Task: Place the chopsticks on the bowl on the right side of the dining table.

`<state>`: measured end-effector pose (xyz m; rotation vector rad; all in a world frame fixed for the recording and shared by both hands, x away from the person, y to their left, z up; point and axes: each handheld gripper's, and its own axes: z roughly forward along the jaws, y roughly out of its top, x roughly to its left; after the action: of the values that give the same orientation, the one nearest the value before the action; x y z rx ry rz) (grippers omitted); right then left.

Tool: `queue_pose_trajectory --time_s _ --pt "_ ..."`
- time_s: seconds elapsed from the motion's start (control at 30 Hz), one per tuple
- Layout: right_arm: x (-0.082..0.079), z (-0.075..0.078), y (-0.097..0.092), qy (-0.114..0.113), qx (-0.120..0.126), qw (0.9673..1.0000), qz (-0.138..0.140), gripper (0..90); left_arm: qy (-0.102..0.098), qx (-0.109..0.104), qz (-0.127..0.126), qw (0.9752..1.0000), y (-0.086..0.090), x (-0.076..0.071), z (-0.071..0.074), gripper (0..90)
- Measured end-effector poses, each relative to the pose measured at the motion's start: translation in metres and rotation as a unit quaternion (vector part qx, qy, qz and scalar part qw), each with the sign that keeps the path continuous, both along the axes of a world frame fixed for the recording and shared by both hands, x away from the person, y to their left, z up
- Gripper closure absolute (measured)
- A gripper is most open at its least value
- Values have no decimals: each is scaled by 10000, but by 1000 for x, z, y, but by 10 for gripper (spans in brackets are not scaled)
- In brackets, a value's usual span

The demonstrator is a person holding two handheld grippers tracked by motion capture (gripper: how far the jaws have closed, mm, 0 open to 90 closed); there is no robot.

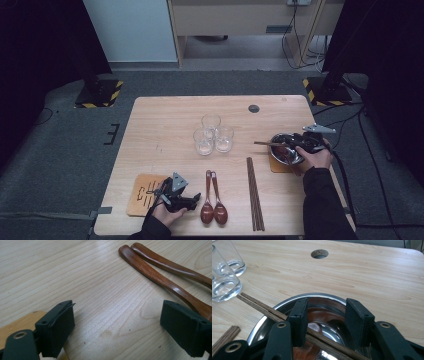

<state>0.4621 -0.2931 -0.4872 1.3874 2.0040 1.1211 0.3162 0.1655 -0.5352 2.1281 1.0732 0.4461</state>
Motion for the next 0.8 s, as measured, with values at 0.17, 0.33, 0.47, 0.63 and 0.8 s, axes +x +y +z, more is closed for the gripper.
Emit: queue_pose_trajectory --time_s 0.17,0.33,0.47,0.63,0.8 --pt "1 -3 0 57 -55 10000 -7 523 -1 2 -3 10000 0 0 0 113" --pt "1 -5 0 82 -103 9999 37 517 -1 1 -2 10000 0 0 0 113" --pt "0 -5 0 111 -74 9999 96 513 0 1 -2 10000 0 0 0 113" --pt "-3 -4 -2 153 -57 9998 147 509 0 1 -3 10000 0 0 0 113" --pt "-6 -4 -4 195 -37 9997 172 496 -1 1 -2 10000 0 0 0 113"
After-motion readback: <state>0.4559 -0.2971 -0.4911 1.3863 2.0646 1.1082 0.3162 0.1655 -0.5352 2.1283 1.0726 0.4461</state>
